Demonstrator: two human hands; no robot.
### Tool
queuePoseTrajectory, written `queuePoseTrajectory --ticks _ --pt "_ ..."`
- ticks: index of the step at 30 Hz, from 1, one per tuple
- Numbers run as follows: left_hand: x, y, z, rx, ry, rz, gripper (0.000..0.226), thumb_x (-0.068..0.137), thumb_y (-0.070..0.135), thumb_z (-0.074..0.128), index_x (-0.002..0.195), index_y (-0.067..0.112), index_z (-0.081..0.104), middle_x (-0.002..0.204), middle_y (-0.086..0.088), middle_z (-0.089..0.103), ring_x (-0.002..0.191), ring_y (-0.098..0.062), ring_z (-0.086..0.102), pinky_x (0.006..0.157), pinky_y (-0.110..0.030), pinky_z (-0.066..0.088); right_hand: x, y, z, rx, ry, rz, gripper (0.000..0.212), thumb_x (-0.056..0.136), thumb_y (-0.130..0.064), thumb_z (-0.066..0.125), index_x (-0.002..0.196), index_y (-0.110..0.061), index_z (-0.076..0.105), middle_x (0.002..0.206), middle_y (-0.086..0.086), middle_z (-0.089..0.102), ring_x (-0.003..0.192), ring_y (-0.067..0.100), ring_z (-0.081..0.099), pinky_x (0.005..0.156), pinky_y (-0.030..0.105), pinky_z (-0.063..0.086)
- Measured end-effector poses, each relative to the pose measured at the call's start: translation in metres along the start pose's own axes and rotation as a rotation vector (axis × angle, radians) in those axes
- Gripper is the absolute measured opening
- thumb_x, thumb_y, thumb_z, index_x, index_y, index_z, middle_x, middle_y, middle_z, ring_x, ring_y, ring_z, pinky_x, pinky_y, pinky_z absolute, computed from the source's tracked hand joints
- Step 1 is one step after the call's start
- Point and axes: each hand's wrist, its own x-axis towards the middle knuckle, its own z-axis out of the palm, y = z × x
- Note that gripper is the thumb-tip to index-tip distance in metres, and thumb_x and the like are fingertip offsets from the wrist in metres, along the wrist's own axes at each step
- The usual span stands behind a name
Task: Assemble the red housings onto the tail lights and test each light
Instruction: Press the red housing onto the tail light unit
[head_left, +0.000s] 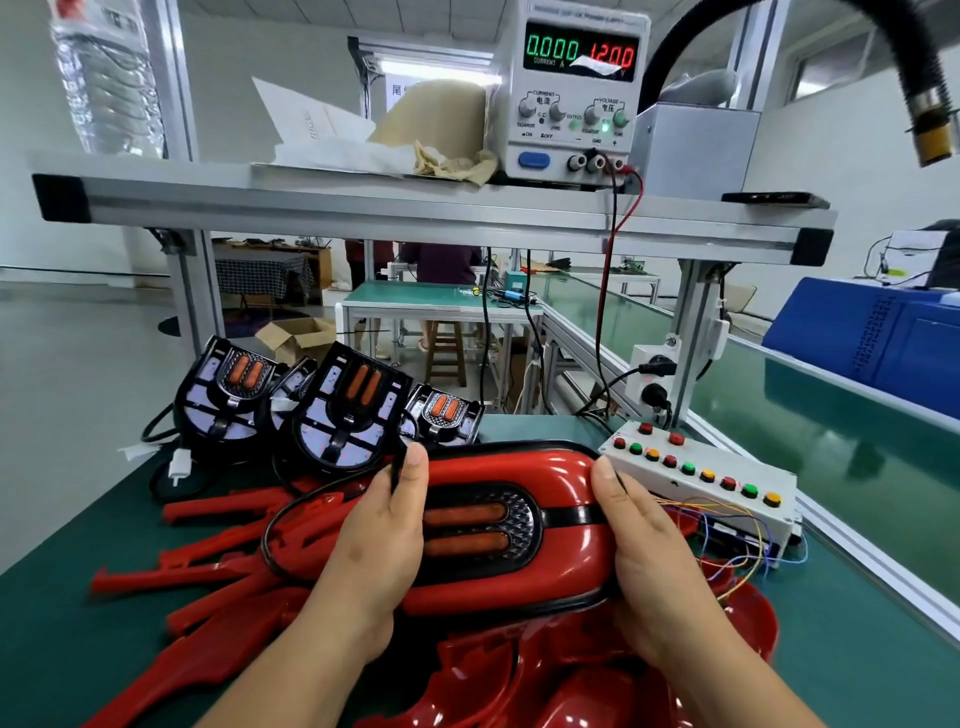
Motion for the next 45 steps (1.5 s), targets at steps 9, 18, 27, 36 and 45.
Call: queuePoseTrajectory --ticks 9,18,27,36,45 --pt "-0.002 -0.008 -0.004 -0.057 -0.020 0.114 0.072 0.066 0.077 0.066 0.124 0.036 0.057 0.115 -0.005 0.072 0.100 -0.025 0.072 0.081 -0.049 0.059 -0.001 -0.003 -0.003 0.066 -0.018 -0.032 0.033 0.064 -0.041 0.074 0.088 -0.019 0.075 0.087 0.013 0.073 0.073 0.027 0.069 0.067 0.041 0.058" --pt "-0.006 -0.004 -0.002 -0.132 -0.105 0.247 0.049 0.061 0.063 0.082 0.098 0.036 0.067 0.103 -0.007 0.075 0.090 -0.028 0.074 0.065 -0.038 0.061 -0.006 -0.008 -0.004 -0.017 -0.090 -0.085 0.054 0.059 -0.053 0.086 0.101 -0.021 0.072 0.103 0.019 0.072 0.090 0.034 0.070 0.079 0.052 0.058" --pt "-0.008 -0.003 -0.003 -0.222 -0.111 0.244 0.031 0.065 0.038 0.079 0.093 0.032 0.066 0.095 -0.016 0.075 0.084 -0.038 0.073 0.061 -0.044 0.059 -0.005 -0.006 -0.005 -0.002 -0.124 -0.088 0.063 0.057 -0.053 0.088 0.105 -0.018 0.070 0.104 0.021 0.071 0.089 0.035 0.071 0.072 0.045 0.058" --pt "-0.008 0.002 -0.001 -0.258 -0.096 0.244 0.029 0.065 0.035 0.078 0.090 0.027 0.066 0.089 -0.016 0.075 0.078 -0.041 0.073 0.058 -0.045 0.059 -0.007 -0.003 0.001 0.011 -0.104 -0.115 0.058 0.056 -0.054 0.088 0.099 -0.020 0.072 0.101 0.020 0.072 0.085 0.031 0.071 0.067 0.041 0.059" --pt "-0.007 0.003 0.002 -0.242 -0.094 0.177 0.032 0.067 0.039 0.077 0.095 0.028 0.067 0.096 -0.013 0.075 0.082 -0.038 0.074 0.058 -0.045 0.060 -0.009 -0.005 0.005 -0.005 -0.048 -0.087 0.040 0.069 -0.041 0.071 0.100 -0.015 0.070 0.097 0.021 0.073 0.080 0.034 0.071 0.062 0.041 0.060"
